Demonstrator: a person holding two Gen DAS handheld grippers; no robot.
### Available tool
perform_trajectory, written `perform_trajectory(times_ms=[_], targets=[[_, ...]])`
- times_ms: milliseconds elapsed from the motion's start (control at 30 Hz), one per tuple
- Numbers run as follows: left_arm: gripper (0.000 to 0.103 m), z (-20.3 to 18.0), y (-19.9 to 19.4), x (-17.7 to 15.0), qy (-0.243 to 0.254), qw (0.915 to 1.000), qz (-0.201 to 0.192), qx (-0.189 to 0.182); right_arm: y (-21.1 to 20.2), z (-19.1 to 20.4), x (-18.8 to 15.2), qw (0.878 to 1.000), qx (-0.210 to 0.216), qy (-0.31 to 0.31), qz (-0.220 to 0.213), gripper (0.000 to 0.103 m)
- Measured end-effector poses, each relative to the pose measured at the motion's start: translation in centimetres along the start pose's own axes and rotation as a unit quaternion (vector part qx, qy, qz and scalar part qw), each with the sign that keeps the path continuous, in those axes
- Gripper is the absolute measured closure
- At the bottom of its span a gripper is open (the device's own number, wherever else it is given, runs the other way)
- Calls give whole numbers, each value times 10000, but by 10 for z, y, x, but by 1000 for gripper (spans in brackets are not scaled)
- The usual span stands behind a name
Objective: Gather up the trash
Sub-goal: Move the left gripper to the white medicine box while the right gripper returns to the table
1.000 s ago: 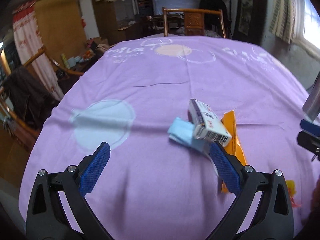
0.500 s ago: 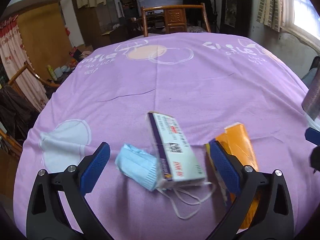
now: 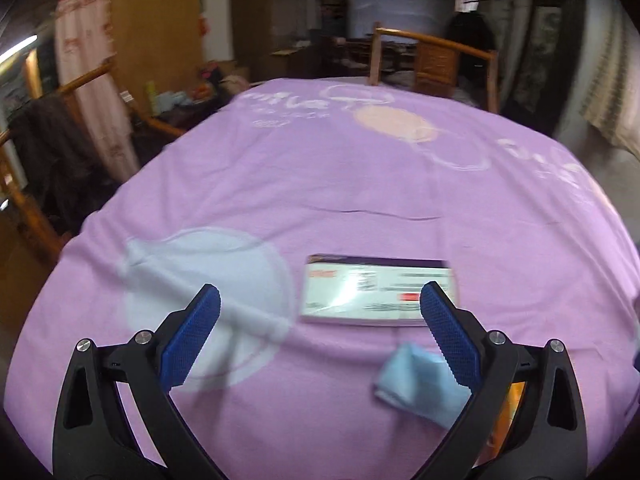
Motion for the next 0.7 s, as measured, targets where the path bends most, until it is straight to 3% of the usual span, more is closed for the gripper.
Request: perform_trajectory(times_ms=[67,133,300,400,467,567,700], targets=[[7,-20,3,0,585,9982,-148,-48,1,0,0,10000,7,1,22,13],[7,-27,12,-2,1115,9933,-253,166,2,1,0,10000,14,5,51,13],[7,-40,24,-5,1012,9942,-39,-374,7,1,-1,9999,3,-21,137,13],[7,-61,28,-9,1457,9885,-89,-398,7,1,-2,9999,-16,-30,149,13],[7,-67,31,-14,1722,9847,31,-268,8,-1,-2,9999,-48,-37,153,13],[7,-50,34,-12,1702,9854,64,80,10,-3,-3,9998,-86,4,191,13],[7,24,36,-1,1230,9831,184,1346,10,-3,-4,9997,-11,74,233,13]])
Point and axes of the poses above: each gripper's, at about its wrist camera, not at the fingertips, and y roughly the way its jaws point, z to its left, x to its top, the point moved 7 cm from there along y, roughly the way its jaws point, and after that the axes turned 12 degrees about -z, right-handed, at the moved point
